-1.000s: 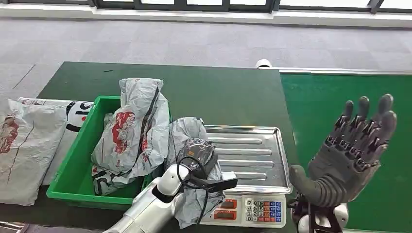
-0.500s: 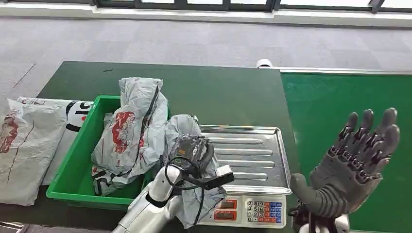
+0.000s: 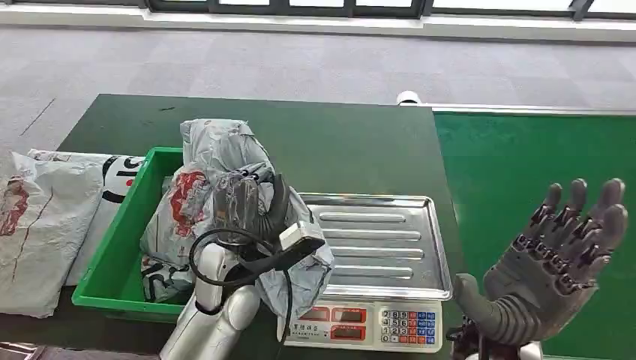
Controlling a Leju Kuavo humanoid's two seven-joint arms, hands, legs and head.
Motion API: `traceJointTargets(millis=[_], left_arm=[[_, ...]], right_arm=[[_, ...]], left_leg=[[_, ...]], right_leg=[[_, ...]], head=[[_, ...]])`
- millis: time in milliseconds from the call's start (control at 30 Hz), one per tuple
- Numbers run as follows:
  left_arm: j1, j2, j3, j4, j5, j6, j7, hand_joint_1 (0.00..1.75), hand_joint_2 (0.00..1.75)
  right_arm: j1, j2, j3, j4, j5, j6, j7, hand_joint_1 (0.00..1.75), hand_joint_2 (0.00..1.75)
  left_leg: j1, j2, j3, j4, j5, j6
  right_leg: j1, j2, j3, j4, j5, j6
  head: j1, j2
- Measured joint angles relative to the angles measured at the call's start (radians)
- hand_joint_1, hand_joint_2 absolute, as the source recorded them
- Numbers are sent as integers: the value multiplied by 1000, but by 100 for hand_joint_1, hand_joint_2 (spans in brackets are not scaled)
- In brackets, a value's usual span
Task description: Moved the parcel from conveyor to table for the left to box.
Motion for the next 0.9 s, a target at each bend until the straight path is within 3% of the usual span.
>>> traceJointTargets(millis=[200, 667, 900], left_arm=[[-2, 0, 25, -72, 58, 69, -40, 175, 175], [-11, 1, 66, -121, 68, 77, -57, 175, 175], [-85, -30, 222, -136, -91, 83, -104, 175, 175]], right_arm=[[30, 0, 2, -13, 2, -34, -2, 0, 175], [40, 0, 8, -19, 5, -41, 0, 0, 175], [35, 0, 19, -18, 7, -48, 13, 0, 175]], left_leg=[[0, 0, 0, 0, 0, 0], [0, 1, 0, 0, 0, 0], [0, 0, 0, 0, 1, -1]], right_leg=[[0, 0, 0, 0, 0, 0], [0, 0, 0, 0, 0, 0], [0, 0, 0, 0, 0, 0]], head=[[0, 0], [0, 0], [0, 0]])
